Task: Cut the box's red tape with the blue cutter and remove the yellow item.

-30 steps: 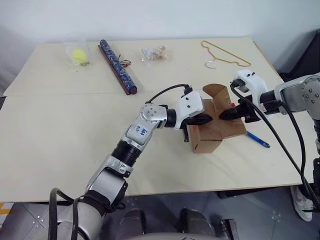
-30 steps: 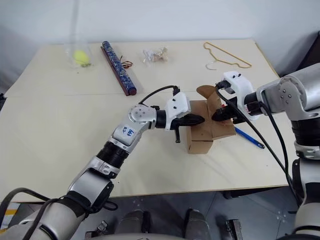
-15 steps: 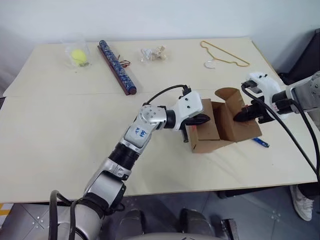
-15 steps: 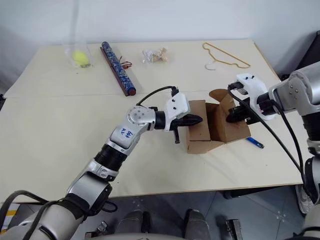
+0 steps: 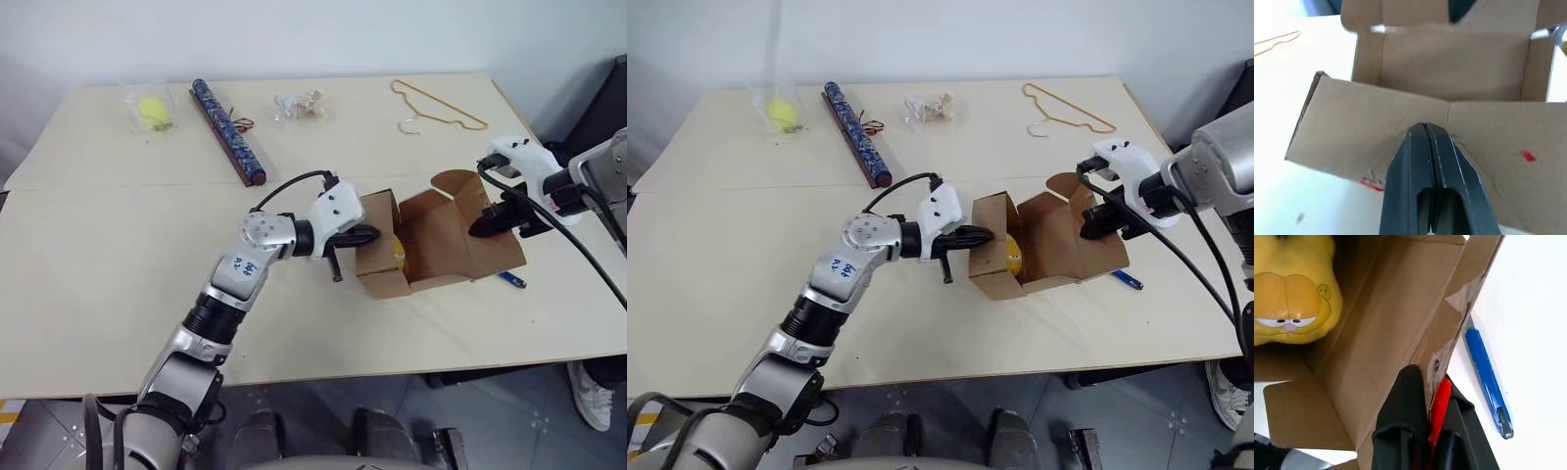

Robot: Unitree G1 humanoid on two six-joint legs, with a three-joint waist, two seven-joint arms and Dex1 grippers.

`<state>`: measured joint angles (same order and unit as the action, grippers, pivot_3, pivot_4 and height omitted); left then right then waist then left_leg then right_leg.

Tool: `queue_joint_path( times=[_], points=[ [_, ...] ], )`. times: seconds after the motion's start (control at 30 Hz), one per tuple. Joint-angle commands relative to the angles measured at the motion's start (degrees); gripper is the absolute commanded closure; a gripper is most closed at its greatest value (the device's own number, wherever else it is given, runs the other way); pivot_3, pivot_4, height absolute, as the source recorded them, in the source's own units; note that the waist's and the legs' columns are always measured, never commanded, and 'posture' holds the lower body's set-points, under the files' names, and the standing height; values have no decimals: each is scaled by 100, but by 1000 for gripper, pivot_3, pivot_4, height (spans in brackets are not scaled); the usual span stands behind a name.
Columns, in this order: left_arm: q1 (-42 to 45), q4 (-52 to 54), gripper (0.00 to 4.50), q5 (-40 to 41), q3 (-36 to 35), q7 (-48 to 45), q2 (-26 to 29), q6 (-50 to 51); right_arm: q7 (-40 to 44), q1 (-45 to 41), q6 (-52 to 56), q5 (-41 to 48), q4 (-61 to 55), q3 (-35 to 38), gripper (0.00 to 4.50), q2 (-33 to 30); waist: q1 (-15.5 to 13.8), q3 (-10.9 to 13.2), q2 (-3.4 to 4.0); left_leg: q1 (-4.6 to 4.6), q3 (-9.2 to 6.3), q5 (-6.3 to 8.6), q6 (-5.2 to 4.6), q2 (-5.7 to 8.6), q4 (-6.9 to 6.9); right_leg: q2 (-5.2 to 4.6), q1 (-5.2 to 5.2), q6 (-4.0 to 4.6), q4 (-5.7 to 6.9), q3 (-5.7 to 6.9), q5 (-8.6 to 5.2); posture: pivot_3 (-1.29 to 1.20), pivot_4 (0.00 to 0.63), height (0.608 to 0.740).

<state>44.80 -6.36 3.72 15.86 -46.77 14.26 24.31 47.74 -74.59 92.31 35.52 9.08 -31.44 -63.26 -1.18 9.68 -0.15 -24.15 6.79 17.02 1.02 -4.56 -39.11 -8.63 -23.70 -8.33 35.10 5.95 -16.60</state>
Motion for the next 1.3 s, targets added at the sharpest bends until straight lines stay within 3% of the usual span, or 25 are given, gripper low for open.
queue_joint_path(
  times=[0.03, 0.3, 0.63, 0.97, 1.07, 1.3],
  points=[
    [-219, -50, 4500, -77, 122, -1, 127, 315, 210, -94, 19, 71, -189, -68, 4451, -9, -1, 0, 0, 0, 2, 0, 0, 0, -1, 0, 0, 1, 0, 0, 1, 0, 150, 740],
    [-199, -16, 4500, 1, -22, 168, 20, 381, 138, 61, 18, -221, -100, 29, 4451, 244, -5, 0, 0, 0, 5, 0, 1, -1, -8, 0, 0, 4, 4, 0, 4, 0, 150, 740],
    [-613, 524, 4500, 88, -87, -17, 612, 969, 224, 128, 19, -377, -213, 119, 4451, 297, -2, 0, 7, 1, 12, -1, 2, -4, -4, -1, -13, 5, 24, 0, 4, 0, 150, 740],
    [-391, 385, 4500, 216, -167, 82, 388, 870, 114, 372, -2, -432, -268, 357, 4451, 481, -26, 5, -1, -33, 25, -1, 3, -3, 3, -1, -54, 4, 27, 0, 4, 0, 150, 740],
    [-439, 485, 3931, 280, -205, -33, 507, 1124, 103, 471, -91, -466, -347, 454, 3838, 435, -20, 5, -1, -38, 31, -2, 4, -3, 3, -1, -67, 4, 33, -2, 4, 0, 150, 740],
    [-571, 533, 1753, 255, -345, -348, 1180, 810, 465, 1053, -755, -436, -646, 1070, 1338, -114, -32, 5, -1, -39, 39, -2, 5, -5, 4, -1, -76, 4, 38, -7, 4, 0, 150, 740]
  ],
)
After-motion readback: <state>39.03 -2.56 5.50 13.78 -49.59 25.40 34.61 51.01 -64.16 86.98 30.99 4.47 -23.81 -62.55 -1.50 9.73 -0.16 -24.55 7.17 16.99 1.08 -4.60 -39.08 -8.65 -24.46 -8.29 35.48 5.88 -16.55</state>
